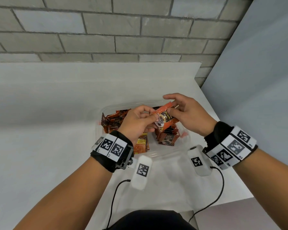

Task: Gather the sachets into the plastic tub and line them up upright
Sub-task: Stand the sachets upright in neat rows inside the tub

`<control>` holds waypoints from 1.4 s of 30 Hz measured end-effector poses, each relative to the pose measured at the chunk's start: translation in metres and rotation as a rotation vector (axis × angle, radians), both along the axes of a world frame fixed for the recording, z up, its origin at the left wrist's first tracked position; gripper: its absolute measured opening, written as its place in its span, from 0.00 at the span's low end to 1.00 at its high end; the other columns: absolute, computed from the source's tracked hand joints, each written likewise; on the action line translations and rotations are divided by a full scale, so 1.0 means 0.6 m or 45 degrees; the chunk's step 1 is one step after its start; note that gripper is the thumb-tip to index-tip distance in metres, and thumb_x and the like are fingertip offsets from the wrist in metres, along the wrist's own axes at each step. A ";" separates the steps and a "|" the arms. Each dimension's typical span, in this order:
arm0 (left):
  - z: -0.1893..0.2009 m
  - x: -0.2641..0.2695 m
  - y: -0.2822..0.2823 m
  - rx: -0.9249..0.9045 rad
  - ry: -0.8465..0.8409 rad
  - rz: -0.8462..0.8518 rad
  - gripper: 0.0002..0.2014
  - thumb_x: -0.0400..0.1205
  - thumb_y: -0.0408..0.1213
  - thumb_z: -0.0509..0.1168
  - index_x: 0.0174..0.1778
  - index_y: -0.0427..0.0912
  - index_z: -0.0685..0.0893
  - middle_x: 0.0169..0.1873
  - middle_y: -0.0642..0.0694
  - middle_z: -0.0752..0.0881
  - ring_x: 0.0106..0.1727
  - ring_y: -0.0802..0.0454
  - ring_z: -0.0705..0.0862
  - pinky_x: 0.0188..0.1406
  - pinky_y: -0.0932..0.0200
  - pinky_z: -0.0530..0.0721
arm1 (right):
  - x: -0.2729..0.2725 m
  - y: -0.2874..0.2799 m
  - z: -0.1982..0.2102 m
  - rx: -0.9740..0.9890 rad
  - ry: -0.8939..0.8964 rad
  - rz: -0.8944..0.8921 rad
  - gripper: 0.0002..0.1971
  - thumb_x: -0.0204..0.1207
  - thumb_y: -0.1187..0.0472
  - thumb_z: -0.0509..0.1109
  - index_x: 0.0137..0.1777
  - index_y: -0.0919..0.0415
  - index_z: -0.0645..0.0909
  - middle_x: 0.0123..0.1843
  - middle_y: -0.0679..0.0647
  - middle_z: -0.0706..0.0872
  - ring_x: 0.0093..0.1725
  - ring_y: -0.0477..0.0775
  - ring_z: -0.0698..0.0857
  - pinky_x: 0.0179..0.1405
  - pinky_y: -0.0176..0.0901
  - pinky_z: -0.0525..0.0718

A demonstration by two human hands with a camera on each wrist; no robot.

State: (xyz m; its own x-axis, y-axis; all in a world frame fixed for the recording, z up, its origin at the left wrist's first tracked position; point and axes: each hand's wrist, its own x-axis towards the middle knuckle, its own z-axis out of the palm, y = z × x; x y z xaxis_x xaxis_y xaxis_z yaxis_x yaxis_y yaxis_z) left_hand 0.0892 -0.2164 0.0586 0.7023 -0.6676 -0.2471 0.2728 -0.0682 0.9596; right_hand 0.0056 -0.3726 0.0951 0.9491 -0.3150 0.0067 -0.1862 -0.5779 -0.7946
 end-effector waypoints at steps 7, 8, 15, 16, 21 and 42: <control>-0.001 -0.001 -0.012 0.130 0.528 0.005 0.22 0.82 0.48 0.65 0.66 0.37 0.75 0.61 0.33 0.81 0.60 0.38 0.84 0.65 0.41 0.79 | -0.028 -0.004 -0.005 -0.260 0.230 0.152 0.06 0.76 0.65 0.71 0.48 0.53 0.83 0.41 0.44 0.87 0.39 0.43 0.85 0.38 0.37 0.84; -0.002 0.000 -0.015 0.157 0.598 0.012 0.25 0.82 0.51 0.64 0.69 0.36 0.73 0.62 0.32 0.78 0.64 0.37 0.80 0.68 0.42 0.76 | -0.030 0.000 -0.009 -0.371 0.298 0.225 0.05 0.75 0.64 0.71 0.45 0.53 0.82 0.39 0.44 0.86 0.37 0.43 0.84 0.37 0.38 0.82; 0.006 -0.011 -0.039 0.292 0.860 0.003 0.27 0.84 0.51 0.60 0.71 0.33 0.67 0.67 0.28 0.73 0.62 0.34 0.78 0.47 0.43 0.77 | -0.013 0.010 -0.060 -1.015 0.665 0.373 0.06 0.75 0.62 0.68 0.38 0.51 0.78 0.41 0.46 0.82 0.41 0.50 0.77 0.49 0.44 0.67; 0.006 -0.012 -0.040 0.302 0.864 0.000 0.28 0.85 0.50 0.59 0.73 0.33 0.66 0.63 0.28 0.76 0.62 0.33 0.78 0.45 0.43 0.76 | -0.011 0.010 -0.063 -1.096 0.683 0.379 0.08 0.75 0.62 0.67 0.37 0.50 0.76 0.40 0.46 0.80 0.41 0.50 0.76 0.50 0.44 0.63; 0.009 -0.022 -0.044 0.350 0.852 -0.035 0.25 0.86 0.47 0.58 0.72 0.32 0.68 0.39 0.37 0.76 0.40 0.39 0.78 0.32 0.48 0.74 | -0.004 0.019 -0.072 -1.379 0.731 0.408 0.08 0.77 0.65 0.63 0.38 0.54 0.74 0.38 0.49 0.79 0.38 0.53 0.75 0.48 0.45 0.59; -0.014 -0.012 -0.062 0.272 0.968 -0.012 0.28 0.84 0.49 0.61 0.73 0.30 0.69 0.51 0.35 0.82 0.46 0.40 0.82 0.33 0.45 0.78 | -0.014 0.032 -0.063 -0.590 0.814 0.560 0.16 0.83 0.61 0.59 0.36 0.61 0.81 0.36 0.50 0.82 0.35 0.46 0.78 0.34 0.26 0.72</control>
